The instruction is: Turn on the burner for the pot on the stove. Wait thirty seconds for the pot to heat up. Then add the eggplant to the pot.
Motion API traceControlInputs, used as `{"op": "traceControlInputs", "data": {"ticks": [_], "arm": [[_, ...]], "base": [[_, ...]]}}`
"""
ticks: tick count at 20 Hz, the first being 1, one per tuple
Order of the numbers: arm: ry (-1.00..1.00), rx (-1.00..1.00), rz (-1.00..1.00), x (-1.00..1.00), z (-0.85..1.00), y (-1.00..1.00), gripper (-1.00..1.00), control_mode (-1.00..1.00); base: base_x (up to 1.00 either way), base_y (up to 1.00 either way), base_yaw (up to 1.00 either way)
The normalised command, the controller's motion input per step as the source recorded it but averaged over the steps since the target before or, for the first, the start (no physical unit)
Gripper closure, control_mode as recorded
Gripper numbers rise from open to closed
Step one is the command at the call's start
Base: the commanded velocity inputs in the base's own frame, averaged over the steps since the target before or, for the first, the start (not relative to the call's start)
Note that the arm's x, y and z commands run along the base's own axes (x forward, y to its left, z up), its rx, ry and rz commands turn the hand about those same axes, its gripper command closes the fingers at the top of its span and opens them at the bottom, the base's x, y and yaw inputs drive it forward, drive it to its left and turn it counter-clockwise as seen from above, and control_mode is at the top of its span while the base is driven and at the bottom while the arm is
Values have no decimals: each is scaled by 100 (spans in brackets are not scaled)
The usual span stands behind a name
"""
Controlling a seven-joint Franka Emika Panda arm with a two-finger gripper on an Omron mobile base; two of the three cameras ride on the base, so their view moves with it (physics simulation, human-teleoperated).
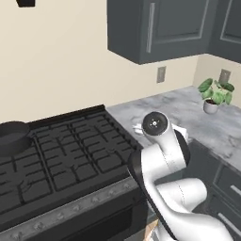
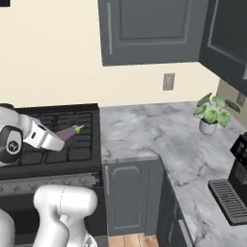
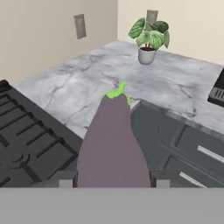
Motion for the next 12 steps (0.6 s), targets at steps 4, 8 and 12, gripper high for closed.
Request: {"op": "traceControlInputs", "data": {"ticks": [4, 8, 12], "arm": [[0, 0, 0, 0, 0, 0, 100, 100], [0, 0, 0, 0, 0, 0, 100, 100], [0, 0, 0, 0, 0, 0, 100, 100]], "base": [[0, 100, 1], [0, 100, 2], [17, 100, 2]]}}
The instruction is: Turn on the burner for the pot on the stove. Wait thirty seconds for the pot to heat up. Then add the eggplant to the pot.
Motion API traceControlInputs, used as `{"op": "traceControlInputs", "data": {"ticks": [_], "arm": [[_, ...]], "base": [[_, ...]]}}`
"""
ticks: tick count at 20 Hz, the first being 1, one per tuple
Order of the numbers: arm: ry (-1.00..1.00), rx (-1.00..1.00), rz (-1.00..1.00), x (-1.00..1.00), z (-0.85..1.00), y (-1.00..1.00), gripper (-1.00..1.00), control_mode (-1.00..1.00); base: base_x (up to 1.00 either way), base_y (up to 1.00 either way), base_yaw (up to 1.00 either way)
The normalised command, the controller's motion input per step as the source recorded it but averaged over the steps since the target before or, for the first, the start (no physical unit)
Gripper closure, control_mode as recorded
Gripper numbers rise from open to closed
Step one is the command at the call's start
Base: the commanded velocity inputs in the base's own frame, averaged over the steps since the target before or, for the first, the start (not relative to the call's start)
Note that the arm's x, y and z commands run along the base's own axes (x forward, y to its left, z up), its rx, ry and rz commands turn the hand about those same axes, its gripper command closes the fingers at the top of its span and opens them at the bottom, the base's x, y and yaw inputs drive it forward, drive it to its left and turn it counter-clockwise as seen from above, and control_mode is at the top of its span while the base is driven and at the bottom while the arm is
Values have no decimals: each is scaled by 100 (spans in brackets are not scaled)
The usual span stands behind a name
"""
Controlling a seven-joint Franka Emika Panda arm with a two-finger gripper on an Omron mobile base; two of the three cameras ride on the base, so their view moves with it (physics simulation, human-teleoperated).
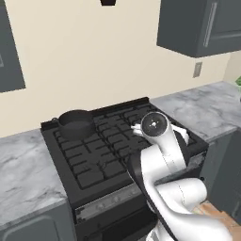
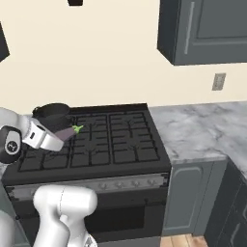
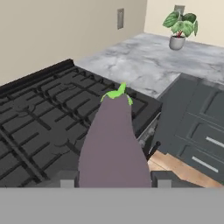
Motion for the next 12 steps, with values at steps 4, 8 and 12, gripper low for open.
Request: {"op": "traceControlInputs", "data": {"ticks": [4, 8, 12], "arm": [[0, 0, 0, 0, 0, 0, 100, 100], [0, 0, 0, 0, 0, 0, 100, 100], [0, 0, 0, 0, 0, 0, 100, 100]], "base": [[40, 59, 19], [5, -5, 27], [2, -14, 9]]}}
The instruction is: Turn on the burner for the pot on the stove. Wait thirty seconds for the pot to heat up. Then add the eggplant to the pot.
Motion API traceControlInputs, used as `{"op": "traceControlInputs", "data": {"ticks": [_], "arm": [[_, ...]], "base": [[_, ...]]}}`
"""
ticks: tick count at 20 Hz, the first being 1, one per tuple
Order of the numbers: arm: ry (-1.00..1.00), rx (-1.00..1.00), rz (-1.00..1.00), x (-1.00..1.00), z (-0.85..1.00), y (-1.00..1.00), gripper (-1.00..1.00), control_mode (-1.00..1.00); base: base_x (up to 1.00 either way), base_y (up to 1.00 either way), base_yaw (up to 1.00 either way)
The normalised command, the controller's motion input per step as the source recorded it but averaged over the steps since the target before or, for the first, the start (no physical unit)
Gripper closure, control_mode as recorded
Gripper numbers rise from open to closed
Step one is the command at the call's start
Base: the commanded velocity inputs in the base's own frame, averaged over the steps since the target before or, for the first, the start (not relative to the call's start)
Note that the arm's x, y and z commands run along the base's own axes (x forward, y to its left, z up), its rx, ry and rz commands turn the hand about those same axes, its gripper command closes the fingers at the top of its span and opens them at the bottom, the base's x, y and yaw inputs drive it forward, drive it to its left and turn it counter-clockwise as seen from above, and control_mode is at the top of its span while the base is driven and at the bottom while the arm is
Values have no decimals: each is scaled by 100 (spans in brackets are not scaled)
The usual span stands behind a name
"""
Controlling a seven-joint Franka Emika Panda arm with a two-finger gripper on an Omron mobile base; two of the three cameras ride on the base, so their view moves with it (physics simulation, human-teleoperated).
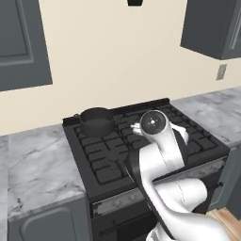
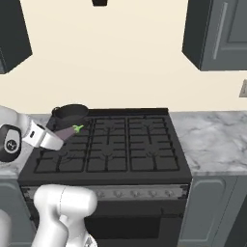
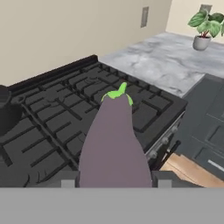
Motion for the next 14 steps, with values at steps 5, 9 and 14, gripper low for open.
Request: {"op": "traceControlInputs", "data": {"ticks": [5, 9, 14], "arm": [[0, 0, 0, 0, 0, 0, 100, 100], [0, 0, 0, 0, 0, 0, 100, 100], [0, 0, 0, 0, 0, 0, 100, 100]], "base": [[38, -53, 23], [42, -27, 14], [55, 4, 0]]}}
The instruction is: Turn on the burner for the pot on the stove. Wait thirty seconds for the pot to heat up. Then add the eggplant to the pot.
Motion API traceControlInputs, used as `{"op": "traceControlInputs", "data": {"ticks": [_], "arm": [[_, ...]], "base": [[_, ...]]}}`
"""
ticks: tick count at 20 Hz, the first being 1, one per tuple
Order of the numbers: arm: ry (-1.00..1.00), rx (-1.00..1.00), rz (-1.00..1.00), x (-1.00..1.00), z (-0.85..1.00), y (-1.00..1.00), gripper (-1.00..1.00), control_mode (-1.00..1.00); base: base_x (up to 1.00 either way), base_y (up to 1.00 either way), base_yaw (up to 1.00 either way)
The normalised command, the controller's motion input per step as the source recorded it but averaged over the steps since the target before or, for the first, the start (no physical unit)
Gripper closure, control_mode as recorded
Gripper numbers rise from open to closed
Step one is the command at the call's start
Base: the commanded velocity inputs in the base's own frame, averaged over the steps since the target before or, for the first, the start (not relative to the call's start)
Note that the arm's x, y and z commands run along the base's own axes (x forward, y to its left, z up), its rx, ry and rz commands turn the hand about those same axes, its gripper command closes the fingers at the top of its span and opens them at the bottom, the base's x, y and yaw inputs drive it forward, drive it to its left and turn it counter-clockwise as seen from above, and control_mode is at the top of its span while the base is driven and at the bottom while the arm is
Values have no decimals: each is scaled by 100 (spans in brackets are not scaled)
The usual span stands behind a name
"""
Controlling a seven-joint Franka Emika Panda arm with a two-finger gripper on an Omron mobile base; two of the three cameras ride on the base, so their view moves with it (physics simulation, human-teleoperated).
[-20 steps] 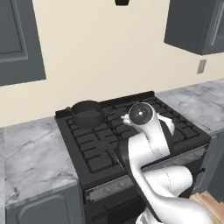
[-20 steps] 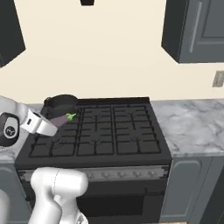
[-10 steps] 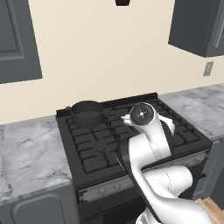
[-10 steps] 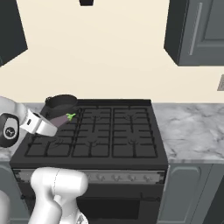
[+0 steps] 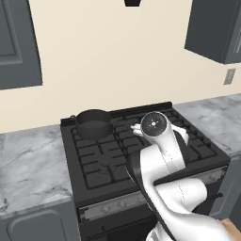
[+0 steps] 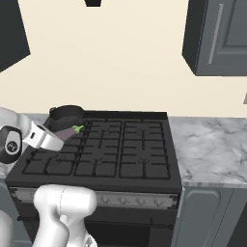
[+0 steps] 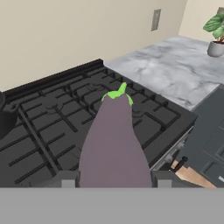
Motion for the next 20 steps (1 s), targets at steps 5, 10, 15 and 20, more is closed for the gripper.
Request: {"op": "traceControlInputs", "data": {"ticks": [5, 10, 15, 20], "arm": [[0, 0, 0, 0, 0, 0, 100, 100], [14, 4, 13, 26, 1, 1, 100, -100], [10, 9, 38, 2, 3, 0, 100, -100], [0, 14, 31, 0, 0, 0, 100, -100]], "base": [[85, 3, -1], [0, 0, 0], [0, 0, 0], [0, 0, 0]]}}
